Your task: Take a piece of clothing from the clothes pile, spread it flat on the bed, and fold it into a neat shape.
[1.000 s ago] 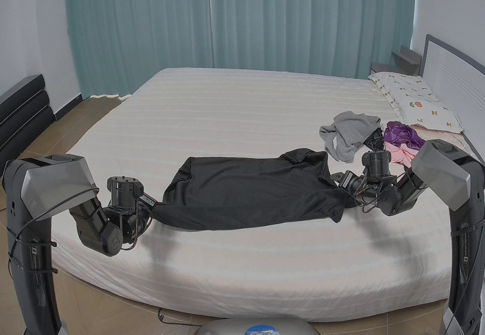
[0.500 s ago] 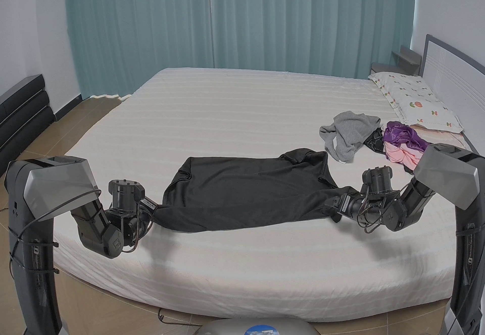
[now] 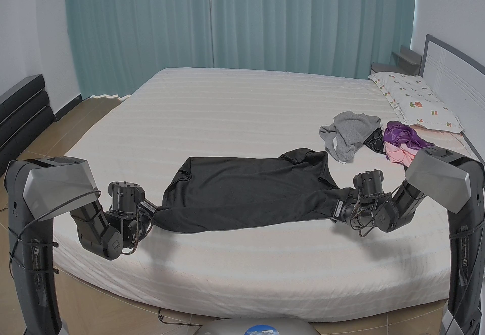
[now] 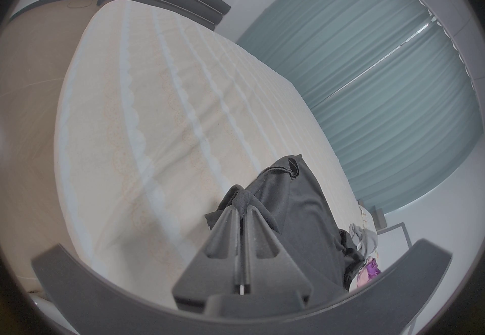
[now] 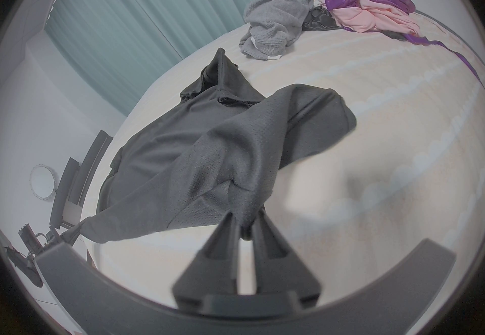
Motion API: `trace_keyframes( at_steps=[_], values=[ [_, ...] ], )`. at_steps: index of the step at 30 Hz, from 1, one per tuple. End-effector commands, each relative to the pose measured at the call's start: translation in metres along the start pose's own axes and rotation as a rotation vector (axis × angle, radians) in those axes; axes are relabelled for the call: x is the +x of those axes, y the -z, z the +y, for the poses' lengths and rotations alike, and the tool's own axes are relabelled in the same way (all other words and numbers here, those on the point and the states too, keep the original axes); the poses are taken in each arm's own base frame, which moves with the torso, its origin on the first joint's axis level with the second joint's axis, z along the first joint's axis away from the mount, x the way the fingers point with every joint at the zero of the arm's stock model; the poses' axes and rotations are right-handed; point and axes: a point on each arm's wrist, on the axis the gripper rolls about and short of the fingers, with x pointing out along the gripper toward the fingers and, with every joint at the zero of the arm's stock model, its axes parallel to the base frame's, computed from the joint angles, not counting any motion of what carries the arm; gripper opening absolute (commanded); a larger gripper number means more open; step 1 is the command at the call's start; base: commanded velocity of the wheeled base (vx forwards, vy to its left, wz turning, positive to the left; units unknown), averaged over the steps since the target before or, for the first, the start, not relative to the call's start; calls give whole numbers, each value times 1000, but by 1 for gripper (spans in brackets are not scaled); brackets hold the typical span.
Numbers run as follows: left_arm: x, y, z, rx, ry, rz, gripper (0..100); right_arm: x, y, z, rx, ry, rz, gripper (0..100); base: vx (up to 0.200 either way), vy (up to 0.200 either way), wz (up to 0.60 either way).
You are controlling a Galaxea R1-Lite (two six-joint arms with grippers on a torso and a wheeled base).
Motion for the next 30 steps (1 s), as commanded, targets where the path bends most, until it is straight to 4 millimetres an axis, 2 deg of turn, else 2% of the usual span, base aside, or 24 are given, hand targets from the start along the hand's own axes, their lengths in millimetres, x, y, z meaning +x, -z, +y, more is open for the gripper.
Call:
trace_keyframes(
  at_steps=[1,4,6,7,13,17,18,20,24,30],
  values=[
    [-6,0,2,32,-6,1,0,-18,-4,-2,9,4,-7,0,0,0,0],
    [-16,-3,1,80,-9,3,0,-50,-11,-8,35,5,-18,0,0,0,0],
    [-19,-5,0,87,-5,1,0,-58,-11,-10,39,8,-18,0,0,0,0],
    [-26,-8,-3,101,6,-5,0,-76,-8,-15,45,5,-9,0,0,0,0],
    [-45,-8,-3,190,-2,11,0,-127,6,-30,73,-13,38,0,0,0,0],
    [-50,-3,2,265,-22,36,0,-140,27,-39,52,0,100,0,0,0,0],
    [-51,-3,2,267,-21,37,0,-140,28,-39,49,1,102,0,0,0,0],
    [-61,-1,3,310,-29,53,0,-158,33,-40,25,-14,77,0,0,0,0],
    [-75,-1,2,368,-45,80,0,-179,34,-40,19,-26,48,0,0,0,0],
    [-86,6,6,432,-84,136,0,-189,51,-48,-32,-17,98,0,0,0,0]
  ],
)
